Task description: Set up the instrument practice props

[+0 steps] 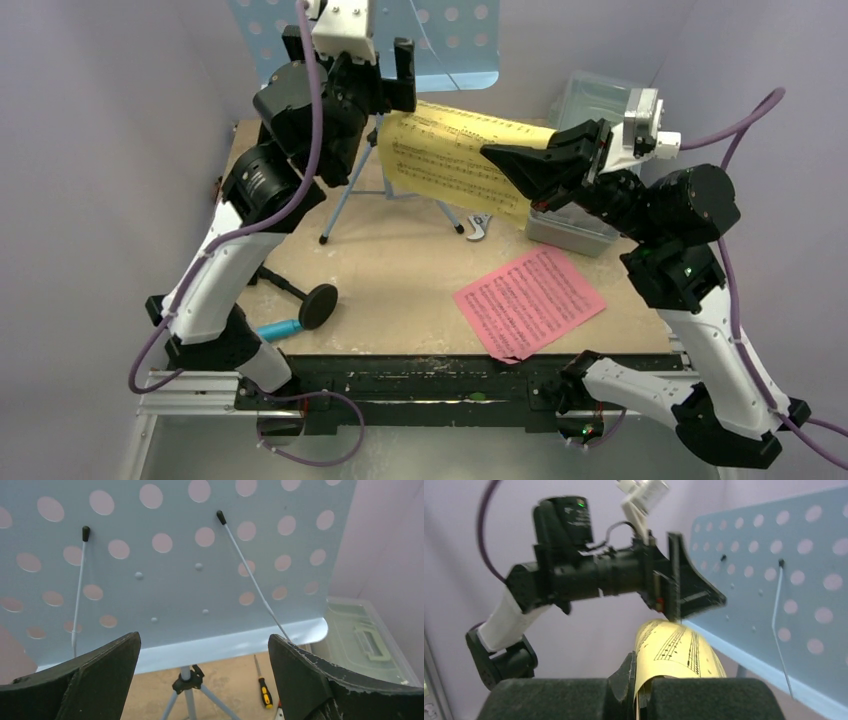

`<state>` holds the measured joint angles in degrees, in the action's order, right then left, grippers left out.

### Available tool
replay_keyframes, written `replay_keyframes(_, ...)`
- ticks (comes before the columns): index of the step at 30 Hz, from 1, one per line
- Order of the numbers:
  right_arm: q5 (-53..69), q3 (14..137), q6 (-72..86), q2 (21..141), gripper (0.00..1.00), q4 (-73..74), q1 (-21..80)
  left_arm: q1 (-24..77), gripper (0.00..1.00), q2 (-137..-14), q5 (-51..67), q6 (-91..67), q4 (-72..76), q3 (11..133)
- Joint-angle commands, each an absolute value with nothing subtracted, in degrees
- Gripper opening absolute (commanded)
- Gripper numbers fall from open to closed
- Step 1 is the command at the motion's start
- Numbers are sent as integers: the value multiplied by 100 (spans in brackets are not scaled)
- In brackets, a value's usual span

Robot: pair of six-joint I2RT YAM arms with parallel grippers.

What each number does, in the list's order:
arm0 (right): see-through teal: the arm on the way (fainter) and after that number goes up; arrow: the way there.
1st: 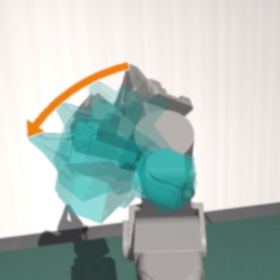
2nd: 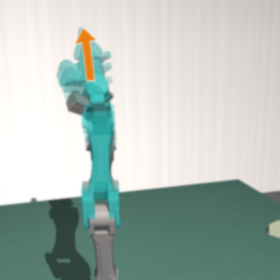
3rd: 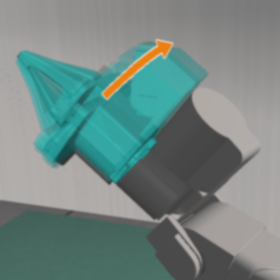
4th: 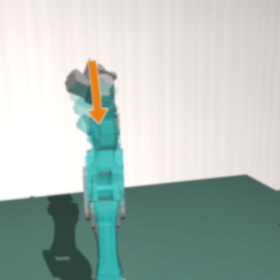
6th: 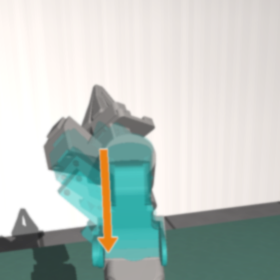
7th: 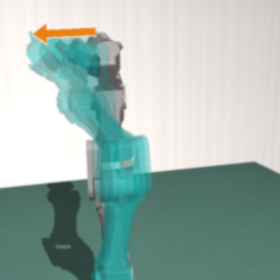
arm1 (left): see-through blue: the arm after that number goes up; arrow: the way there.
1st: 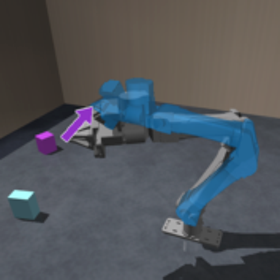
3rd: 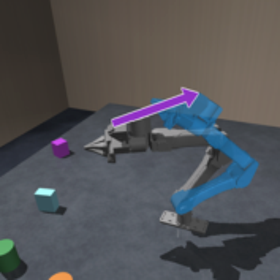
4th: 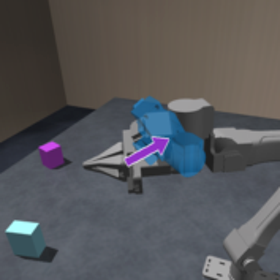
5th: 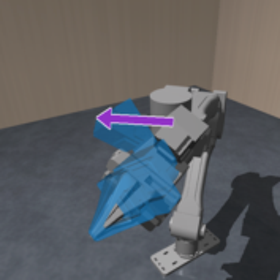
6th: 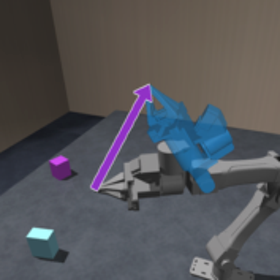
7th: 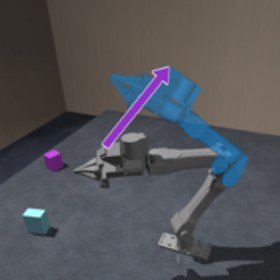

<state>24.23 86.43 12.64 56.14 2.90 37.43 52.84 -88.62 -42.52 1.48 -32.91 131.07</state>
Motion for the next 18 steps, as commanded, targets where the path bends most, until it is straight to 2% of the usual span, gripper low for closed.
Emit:
replay_keyframes(1, 3773, 9680, 1077, 6243, 0, 193, 3735, 4989, 100, -9128, -4622, 987, -2496, 13668)
replay_keyframes(6, 4832, 10978, 1405, 6893, 0, -201, 3815, 4758, 100, -8760, -5313, 1518, -1420, 13099)
replay_keyframes(11, 4332, 10933, 759, 6919, 0, 108, 3811, 3668, 100, -8836, -5048, 488, -2573, 13391)
replay_keyframes(15, 3227, 10455, 328, 7293, 0, 247, 3795, 2570, 100, -8852, -4136, -775, -3269, 13392)
replay_keyframes(18, 2767, 10501, 274, 7736, 0, 458, 3795, 1618, 100, -8947, -2957, -1624, -3678, 13498)
